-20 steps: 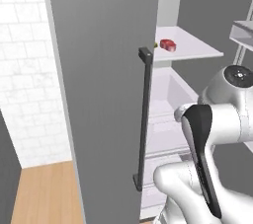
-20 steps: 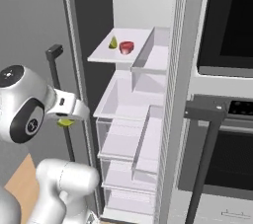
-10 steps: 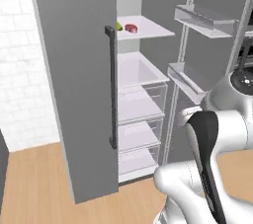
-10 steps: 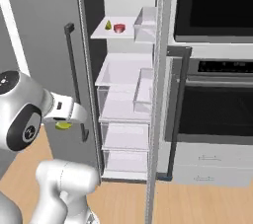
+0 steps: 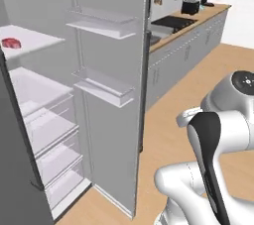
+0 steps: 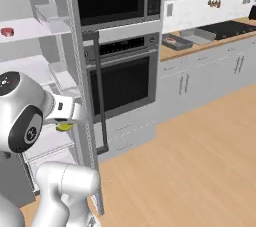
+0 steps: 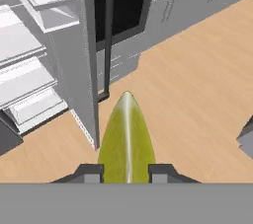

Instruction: Place one lemon wedge and one steak in each tupperware on the nearby counter, to pack two identical lunches.

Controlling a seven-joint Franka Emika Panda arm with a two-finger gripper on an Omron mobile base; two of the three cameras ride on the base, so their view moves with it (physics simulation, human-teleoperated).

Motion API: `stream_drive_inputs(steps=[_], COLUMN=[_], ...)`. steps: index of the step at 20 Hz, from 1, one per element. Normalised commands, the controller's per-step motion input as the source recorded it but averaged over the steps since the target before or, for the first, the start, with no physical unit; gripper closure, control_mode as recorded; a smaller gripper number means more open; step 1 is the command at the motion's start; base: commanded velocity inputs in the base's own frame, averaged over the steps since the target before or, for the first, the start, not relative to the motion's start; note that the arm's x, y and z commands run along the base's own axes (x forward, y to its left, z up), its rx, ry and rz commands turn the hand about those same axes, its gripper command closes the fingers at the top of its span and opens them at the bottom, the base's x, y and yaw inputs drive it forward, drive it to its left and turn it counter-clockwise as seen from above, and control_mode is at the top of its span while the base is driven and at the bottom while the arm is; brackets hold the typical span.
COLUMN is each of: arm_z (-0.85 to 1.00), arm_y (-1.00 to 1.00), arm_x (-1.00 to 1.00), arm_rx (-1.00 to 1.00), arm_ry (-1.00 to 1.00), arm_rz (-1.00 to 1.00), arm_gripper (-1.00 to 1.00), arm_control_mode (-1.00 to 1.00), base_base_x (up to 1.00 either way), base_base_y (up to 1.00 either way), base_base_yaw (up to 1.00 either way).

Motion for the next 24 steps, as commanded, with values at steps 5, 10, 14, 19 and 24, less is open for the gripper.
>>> stream_drive_inputs(steps=[5,10,14,19,24], arm_z=[0.0,0.0,0.0,0.0,0.0], arm_y=[0.0,0.0,0.0,0.0,0.0], arm_x=[0.0,0.0,0.0,0.0,0.0], arm_rx=[0.0,0.0,0.0,0.0,0.0], arm_ry=[0.0,0.0,0.0,0.0,0.0], arm_rz=[0.0,0.0,0.0,0.0,0.0], arm_gripper=[1.0,1.0,1.0,1.0,1.0], arm_control_mode=[1.0,1.0,1.0,1.0,1.0], base_base_x=[0.08,0.74,1.0,1.0,1.0], base_base_y=[-0.05,-0.01,0.0,-0.5,-0.44], base_base_yaw=[-0.84,-0.57,-0.08,0.04,0.08])
